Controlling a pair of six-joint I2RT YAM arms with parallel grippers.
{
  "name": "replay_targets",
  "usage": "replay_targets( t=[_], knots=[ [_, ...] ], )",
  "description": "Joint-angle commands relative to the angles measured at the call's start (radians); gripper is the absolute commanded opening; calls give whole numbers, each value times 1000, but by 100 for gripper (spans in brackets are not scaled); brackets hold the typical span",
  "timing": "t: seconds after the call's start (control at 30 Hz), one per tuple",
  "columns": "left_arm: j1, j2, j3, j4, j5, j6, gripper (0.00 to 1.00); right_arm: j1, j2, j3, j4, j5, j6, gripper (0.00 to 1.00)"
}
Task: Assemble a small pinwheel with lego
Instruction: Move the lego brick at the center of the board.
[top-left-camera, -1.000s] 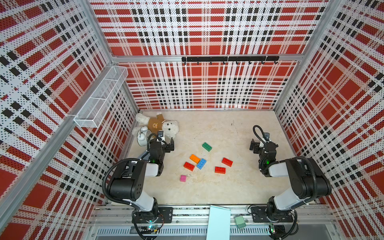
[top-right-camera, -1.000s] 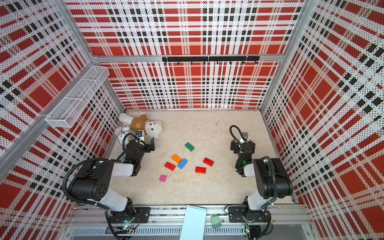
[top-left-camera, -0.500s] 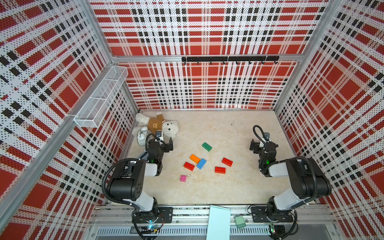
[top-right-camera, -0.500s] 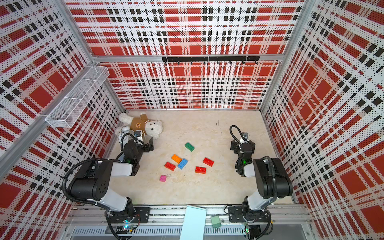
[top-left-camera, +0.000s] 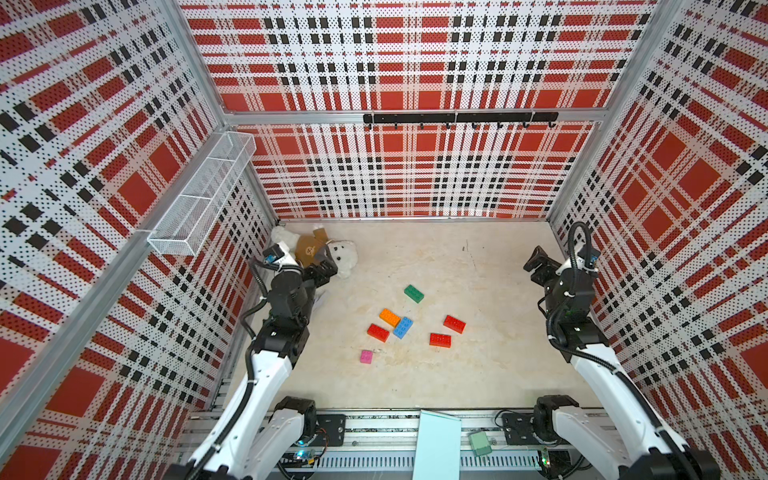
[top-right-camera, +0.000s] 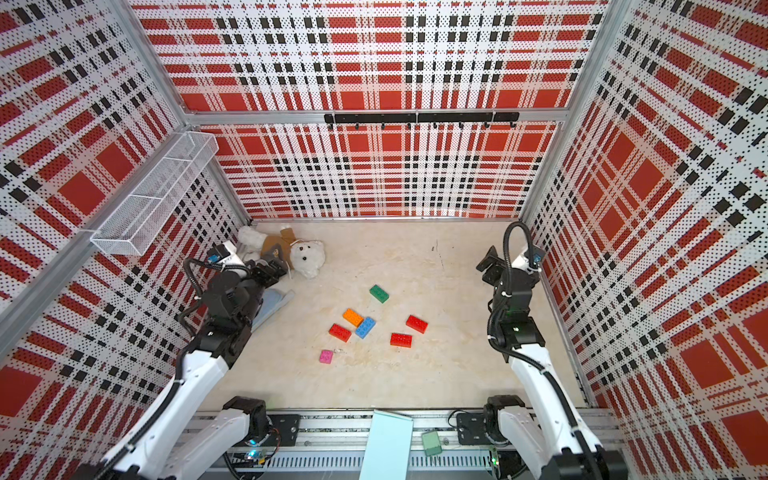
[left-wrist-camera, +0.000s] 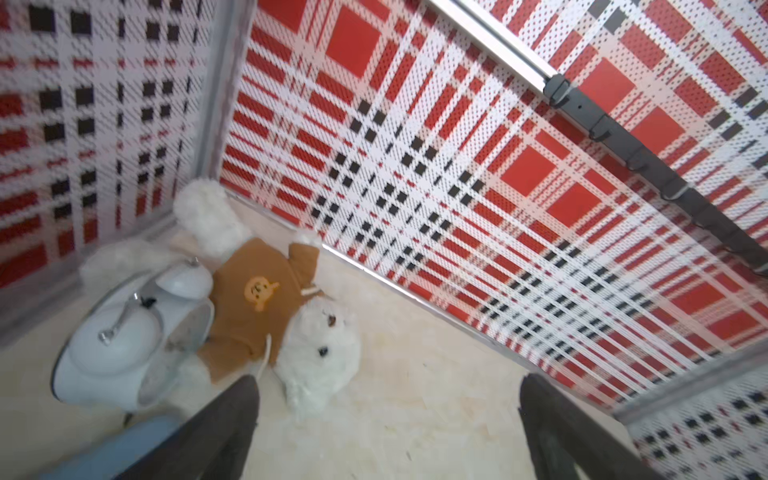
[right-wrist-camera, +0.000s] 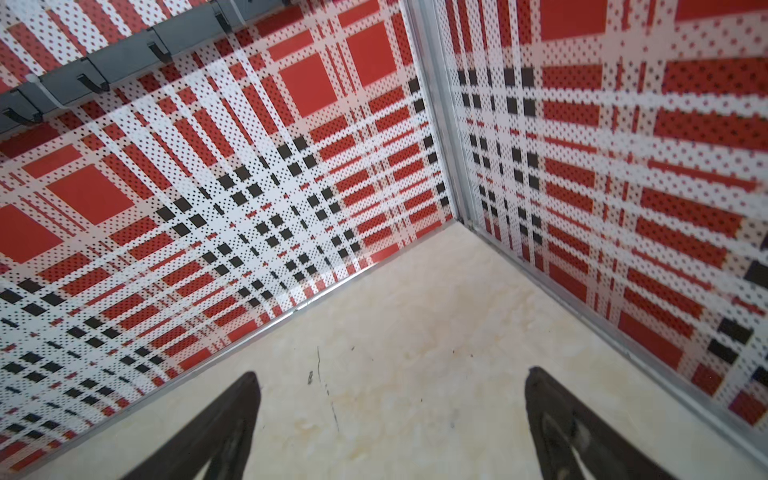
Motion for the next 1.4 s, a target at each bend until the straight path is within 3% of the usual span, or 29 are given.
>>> replay_targets(
  t=[0.0,0.1,0.27,0.4,0.53,0.73,0.87,1.23,1.37],
  knots=[
    [-68,-44,-10,-315,241,-58,100,0,-33,15,-343,-158,146,98],
    [-214,-77,0,-453,275,15,99,62,-27,10,-465,-272,155,86],
    [-503,-33,-23,-538,181,2,100,230,46,-34,-533,-325,215,75],
    [-720,151,11,-492,60,-23,96,388,198,-28,-477,-337,263,74],
    [-817,394,95,-423,37,-67,91,442,340,-18,-388,-383,299,68],
    [-878,640,213,-353,-24,-136,83,451,430,-2,-343,-370,335,65],
    [-869,717,257,-316,-28,-152,83,450,475,14,-324,-362,341,62],
    [-860,884,352,-308,3,-175,65,451,587,68,-319,-352,340,51],
    [-858,906,358,-293,1,-179,64,450,609,75,-329,-332,331,47]
  ],
)
